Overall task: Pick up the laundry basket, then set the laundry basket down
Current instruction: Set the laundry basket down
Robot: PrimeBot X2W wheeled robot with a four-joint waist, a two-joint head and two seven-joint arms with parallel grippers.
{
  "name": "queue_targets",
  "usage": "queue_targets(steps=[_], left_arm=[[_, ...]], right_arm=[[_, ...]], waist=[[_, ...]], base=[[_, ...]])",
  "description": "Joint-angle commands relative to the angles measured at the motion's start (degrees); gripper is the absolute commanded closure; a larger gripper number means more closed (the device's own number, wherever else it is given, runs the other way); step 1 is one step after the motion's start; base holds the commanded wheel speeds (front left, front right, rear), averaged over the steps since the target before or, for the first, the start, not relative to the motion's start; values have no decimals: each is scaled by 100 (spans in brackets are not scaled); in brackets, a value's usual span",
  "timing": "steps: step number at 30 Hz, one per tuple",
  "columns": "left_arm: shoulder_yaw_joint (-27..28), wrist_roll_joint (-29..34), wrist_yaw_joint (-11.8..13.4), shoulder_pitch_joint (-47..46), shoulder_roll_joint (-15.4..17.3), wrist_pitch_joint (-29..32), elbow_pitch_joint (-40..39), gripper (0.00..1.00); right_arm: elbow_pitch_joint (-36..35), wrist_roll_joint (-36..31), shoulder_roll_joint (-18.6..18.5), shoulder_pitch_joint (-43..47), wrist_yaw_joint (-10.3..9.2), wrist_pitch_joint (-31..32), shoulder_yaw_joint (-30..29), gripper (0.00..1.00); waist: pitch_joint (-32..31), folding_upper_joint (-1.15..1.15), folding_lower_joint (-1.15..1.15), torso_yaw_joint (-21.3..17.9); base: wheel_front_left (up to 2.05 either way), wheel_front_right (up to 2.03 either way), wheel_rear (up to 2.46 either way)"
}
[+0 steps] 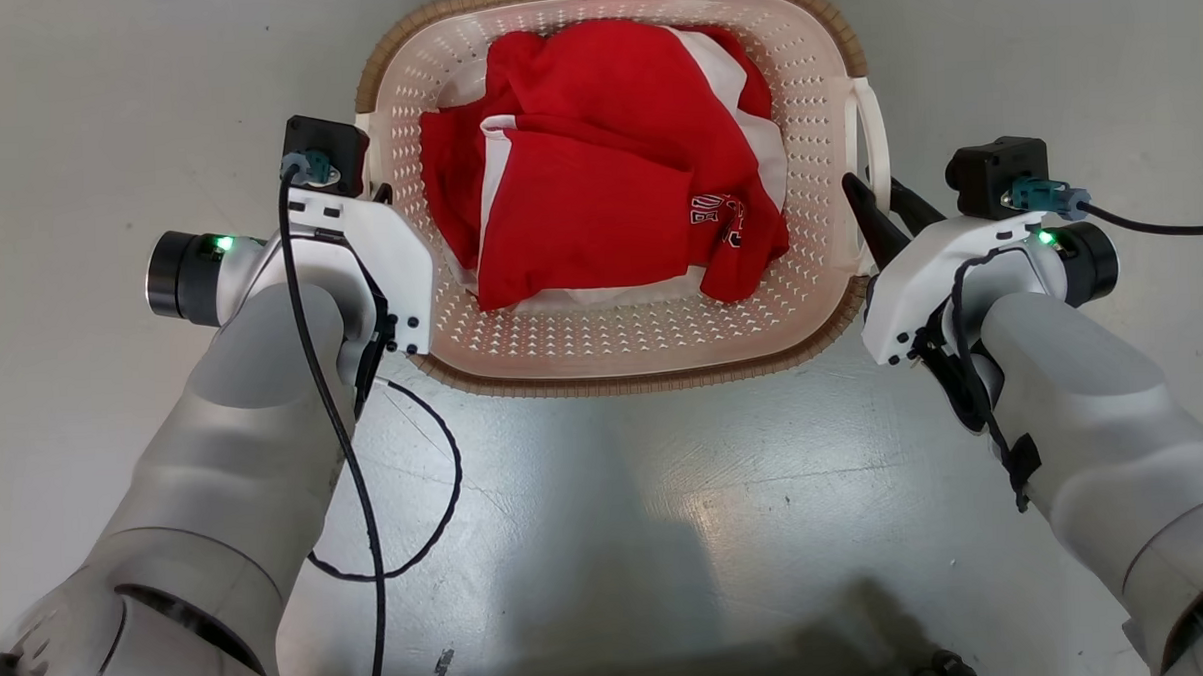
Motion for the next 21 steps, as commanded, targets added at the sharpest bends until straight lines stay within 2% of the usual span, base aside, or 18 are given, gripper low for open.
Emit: queue_targets(steps=[1,21], left_arm=[[31,8,69,-136,176,-32,-15,100],[-23,-70,91,-202,139,14,-10,100]], right_arm=[[-40,-109,-73,212,26,-78,42,100],[-20,-280,-89,236,26,-78,-104,100]], waist=[[12,0,0,-1],[177,0,0,18]], base=[[0,0,0],[0,0,0]])
